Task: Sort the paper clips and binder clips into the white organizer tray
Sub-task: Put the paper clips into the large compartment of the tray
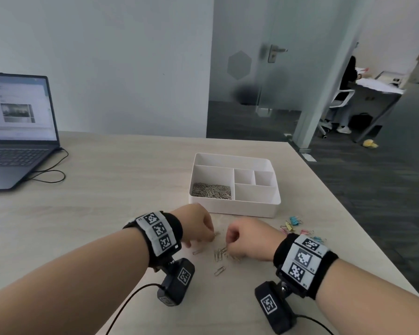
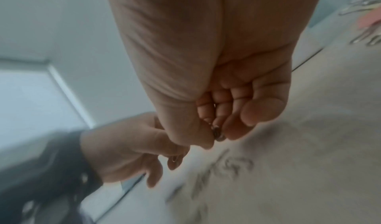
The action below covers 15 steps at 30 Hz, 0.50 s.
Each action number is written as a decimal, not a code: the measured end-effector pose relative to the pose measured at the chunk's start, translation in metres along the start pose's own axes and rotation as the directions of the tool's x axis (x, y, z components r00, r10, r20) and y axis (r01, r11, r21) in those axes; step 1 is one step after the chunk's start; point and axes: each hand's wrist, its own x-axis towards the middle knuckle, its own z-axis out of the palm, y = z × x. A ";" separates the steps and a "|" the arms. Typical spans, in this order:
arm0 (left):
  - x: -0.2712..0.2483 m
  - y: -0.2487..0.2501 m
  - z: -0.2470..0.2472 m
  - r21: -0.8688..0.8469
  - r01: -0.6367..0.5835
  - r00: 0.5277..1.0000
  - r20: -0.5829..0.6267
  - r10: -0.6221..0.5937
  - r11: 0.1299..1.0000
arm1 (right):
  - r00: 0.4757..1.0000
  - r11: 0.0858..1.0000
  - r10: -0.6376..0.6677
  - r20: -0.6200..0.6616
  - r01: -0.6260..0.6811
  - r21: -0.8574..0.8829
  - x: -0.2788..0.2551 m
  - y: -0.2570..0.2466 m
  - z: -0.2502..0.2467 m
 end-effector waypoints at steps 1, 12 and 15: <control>0.002 -0.004 -0.004 -0.068 -0.010 0.999 -0.042 0.007 0.998 | 0.999 0.996 0.012 -0.044 -0.009 0.087 0.003 0.003 -0.004; 0.041 -0.004 -0.053 -0.290 -0.055 0.892 -0.444 -0.084 0.955 | 0.880 0.914 0.141 -0.454 0.061 0.402 0.065 -0.003 -0.048; 0.044 0.000 -0.054 -0.244 -0.051 0.889 -0.453 -0.067 0.968 | 0.891 0.926 0.115 -0.439 0.063 0.372 0.074 -0.006 -0.049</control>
